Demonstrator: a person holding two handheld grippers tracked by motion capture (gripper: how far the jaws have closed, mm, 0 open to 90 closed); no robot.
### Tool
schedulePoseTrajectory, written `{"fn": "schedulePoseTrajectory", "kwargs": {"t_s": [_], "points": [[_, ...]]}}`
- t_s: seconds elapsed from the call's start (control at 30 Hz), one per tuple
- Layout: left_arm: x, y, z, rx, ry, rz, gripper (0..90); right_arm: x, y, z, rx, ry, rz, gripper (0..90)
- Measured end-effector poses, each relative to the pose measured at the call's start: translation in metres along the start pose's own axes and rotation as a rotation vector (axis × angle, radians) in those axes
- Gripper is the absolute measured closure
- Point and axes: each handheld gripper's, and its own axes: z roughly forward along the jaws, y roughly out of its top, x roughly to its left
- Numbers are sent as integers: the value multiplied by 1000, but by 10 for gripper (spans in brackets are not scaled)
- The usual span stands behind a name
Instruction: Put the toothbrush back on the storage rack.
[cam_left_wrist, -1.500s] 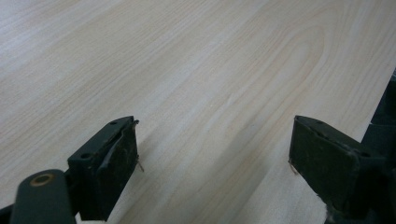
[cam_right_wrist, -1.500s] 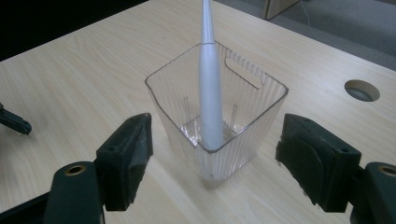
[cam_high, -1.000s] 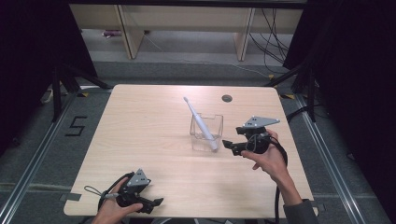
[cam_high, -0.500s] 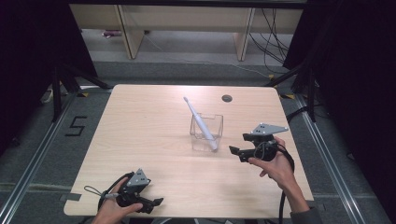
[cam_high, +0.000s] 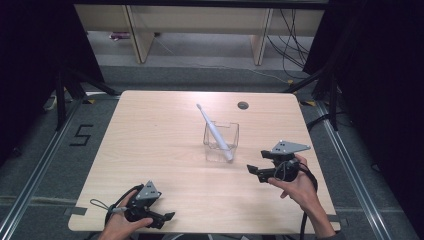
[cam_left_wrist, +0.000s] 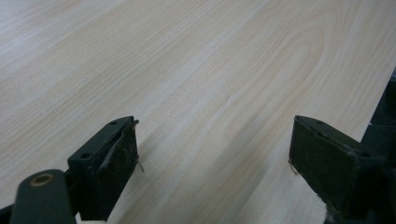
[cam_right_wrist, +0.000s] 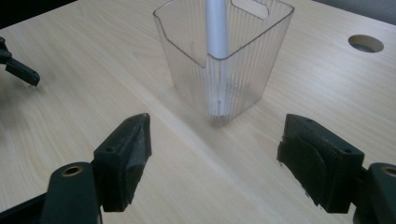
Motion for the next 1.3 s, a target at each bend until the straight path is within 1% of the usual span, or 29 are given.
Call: {"fn": "schedulePoseTrajectory", "kwargs": {"t_s": [0.03,0.07,0.1,0.17,0.2,0.23,0.27,0.3,0.4,0.43,0.47,0.5,0.53,0.63,0.67,0.7,0.73,0.77,0.8,0.83,0.87,0.93,1.0,1.03,1.1,1.13,1.17,1.2,1.3], "points": [[1,0,-1,13,8,16,149,2,-1,-1,13,-6,17,250],[1,0,0,9,9,9,149,1,-1,-1,9,-12,-7,251],[1,0,-1,11,0,15,148,3,-3,-2,10,-14,20,251],[0,0,0,-1,-1,-1,148,2,-3,-4,9,-19,-6,251],[0,0,0,2,0,-1,148,5,-5,-3,11,-13,15,251],[0,0,0,1,-1,-1,148,3,-5,-4,4,-19,-13,251],[0,0,0,-1,0,-1,148,6,-6,-4,10,-14,3,251],[0,0,0,1,1,2,148,5,-7,-4,7,-6,-14,250],[0,0,0,2,0,0,148,10,-10,-6,17,1,8,249],[0,0,0,2,0,-1,148,9,-11,-5,-1,-7,-16,249],[0,0,0,2,-1,0,148,12,-12,-6,20,3,23,249],[1,0,-1,12,0,13,148,10,-13,-5,9,1,-12,248],[1,0,-1,9,1,12,148,12,-14,-6,19,9,17,247],[1,0,0,7,13,-1,148,11,-17,-6,21,12,-1,244],[1,0,-1,7,3,8,149,14,-18,-7,36,12,42,243],[1,0,-1,9,2,13,148,11,-19,-7,17,7,-12,241],[1,0,-1,9,2,11,148,13,-20,-8,27,12,18,239],[0,0,0,0,1,0,148,13,-21,-10,23,10,20,238],[0,0,0,2,1,0,148,11,-22,-9,12,-2,-5,237],[0,0,0,2,1,0,148,11,-22,-9,12,-2,-5,237],[0,0,0,1,1,0,148,13,-24,-10,22,9,20,236],[0,0,0,1,1,-12,148,11,-27,-11,6,-2,-3,232],[1,0,0,11,12,11,148,13,-30,-12,19,15,32,231],[2,0,0,13,11,11,148,13,-31,-13,21,11,11,231],[2,0,0,13,11,10,149,12,-35,-13,9,3,5,231],[2,0,0,14,11,10,148,15,-38,-15,12,5,37,231],[2,0,0,14,14,10,148,14,-39,-15,5,1,21,232],[2,0,0,16,14,13,148,15,-41,-16,7,3,39,232],[2,0,0,14,13,10,148,15,-46,-16,7,6,30,232]]}}
